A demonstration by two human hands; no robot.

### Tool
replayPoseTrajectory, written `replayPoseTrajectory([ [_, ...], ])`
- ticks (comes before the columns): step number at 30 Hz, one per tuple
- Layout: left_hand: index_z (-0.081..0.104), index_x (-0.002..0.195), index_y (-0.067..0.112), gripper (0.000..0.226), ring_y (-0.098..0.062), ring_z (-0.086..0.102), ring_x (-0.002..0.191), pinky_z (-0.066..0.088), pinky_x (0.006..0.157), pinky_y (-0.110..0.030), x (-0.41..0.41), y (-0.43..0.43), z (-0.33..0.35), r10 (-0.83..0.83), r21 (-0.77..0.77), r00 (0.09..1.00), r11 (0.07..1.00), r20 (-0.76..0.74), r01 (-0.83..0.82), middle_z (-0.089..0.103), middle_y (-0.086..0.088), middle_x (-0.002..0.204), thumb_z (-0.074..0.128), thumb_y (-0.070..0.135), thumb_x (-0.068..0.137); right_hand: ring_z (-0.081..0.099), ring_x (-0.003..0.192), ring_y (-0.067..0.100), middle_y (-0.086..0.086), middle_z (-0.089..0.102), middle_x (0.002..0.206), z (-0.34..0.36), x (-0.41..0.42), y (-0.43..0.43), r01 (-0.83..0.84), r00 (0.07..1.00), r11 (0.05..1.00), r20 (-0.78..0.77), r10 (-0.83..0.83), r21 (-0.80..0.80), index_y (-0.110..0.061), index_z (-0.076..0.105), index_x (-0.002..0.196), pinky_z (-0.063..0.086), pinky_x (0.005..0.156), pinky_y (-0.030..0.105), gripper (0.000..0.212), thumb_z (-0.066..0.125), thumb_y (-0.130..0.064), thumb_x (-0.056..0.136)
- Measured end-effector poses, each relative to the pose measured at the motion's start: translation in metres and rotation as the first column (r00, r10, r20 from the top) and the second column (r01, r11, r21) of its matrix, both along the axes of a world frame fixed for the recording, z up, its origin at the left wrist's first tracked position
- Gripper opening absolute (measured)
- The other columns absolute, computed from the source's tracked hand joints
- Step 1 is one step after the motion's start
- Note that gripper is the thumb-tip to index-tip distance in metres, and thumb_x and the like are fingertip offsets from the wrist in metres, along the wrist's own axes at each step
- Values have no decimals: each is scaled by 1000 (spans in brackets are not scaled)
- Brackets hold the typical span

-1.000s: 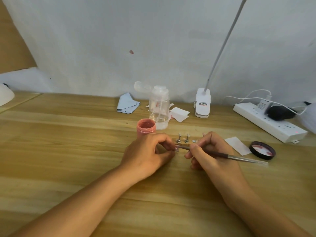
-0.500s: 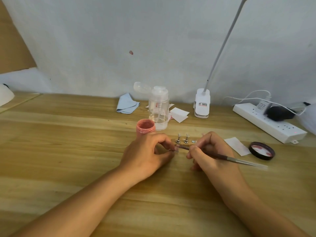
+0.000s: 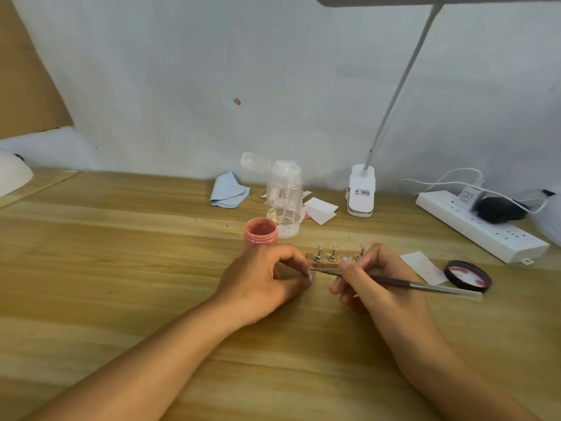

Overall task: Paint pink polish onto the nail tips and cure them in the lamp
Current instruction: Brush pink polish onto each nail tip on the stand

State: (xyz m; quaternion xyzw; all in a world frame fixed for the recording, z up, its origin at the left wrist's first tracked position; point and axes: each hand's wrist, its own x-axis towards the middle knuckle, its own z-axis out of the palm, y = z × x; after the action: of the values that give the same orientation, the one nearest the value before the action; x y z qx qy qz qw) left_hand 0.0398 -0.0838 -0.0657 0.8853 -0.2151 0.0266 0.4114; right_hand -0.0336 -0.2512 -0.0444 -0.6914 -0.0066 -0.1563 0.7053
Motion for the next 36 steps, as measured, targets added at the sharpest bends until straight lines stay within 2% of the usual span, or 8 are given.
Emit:
replayPoseTrajectory([
  [4, 67, 81, 44, 10, 1, 45, 47, 28, 52, -24, 2, 0, 1, 7, -3, 1000, 1000, -9, -7, 51, 23, 48, 76, 41, 79, 55, 51, 15, 18, 68, 64, 1, 1, 1, 1, 1000, 999, -2, -1, -39, 10, 45, 81, 46, 47, 21, 21, 61, -1, 90],
  [13, 66, 83, 44, 12, 1, 44, 45, 28, 53, -24, -1, 0, 2, 5, -16, 1000, 1000, -17, -5, 50, 21, 46, 76, 39, 79, 54, 48, 12, 14, 68, 63, -1, 0, 0, 32, 999, 995, -2, -32, -95, 4, 47, 76, 45, 45, 21, 20, 62, -2, 89],
  [21, 67, 75, 37, 12, 3, 44, 45, 27, 53, -24, -2, -1, 2, -13, -19, 1000, 1000, -16, 12, 51, 30, 49, 76, 33, 81, 52, 47, 14, 15, 68, 63, -2, 1, 1, 35, 999, 997, -5, -36, -74, 7, 47, 78, 46, 46, 23, 20, 61, -1, 89],
  [26, 68, 77, 36, 10, 1, 42, 44, 27, 53, -24, -1, 0, 1, -10, -42, 1000, 999, -16, 9, 52, 24, 48, 76, 32, 80, 52, 49, 17, 16, 68, 63, -3, 1, 2, 45, 999, 998, 0, -45, -52, 7, 45, 77, 46, 46, 23, 21, 60, -1, 90],
  [33, 68, 78, 38, 9, 2, 45, 49, 30, 57, -24, -2, 1, 2, -2, -25, 1000, 1000, -25, 1, 56, 29, 56, 76, 35, 80, 52, 47, 15, 17, 68, 63, -1, 0, 2, 32, 999, 999, -16, -32, -5, 3, 45, 78, 46, 45, 22, 21, 59, -4, 92],
  [36, 68, 78, 39, 9, 1, 46, 49, 31, 57, -25, -1, 0, 2, 4, -26, 1000, 1000, -23, -4, 55, 26, 53, 76, 36, 79, 52, 49, 17, 17, 68, 64, -1, 1, 1, 13, 1000, 999, -15, -13, -41, 8, 45, 80, 46, 46, 23, 21, 59, -3, 92],
])
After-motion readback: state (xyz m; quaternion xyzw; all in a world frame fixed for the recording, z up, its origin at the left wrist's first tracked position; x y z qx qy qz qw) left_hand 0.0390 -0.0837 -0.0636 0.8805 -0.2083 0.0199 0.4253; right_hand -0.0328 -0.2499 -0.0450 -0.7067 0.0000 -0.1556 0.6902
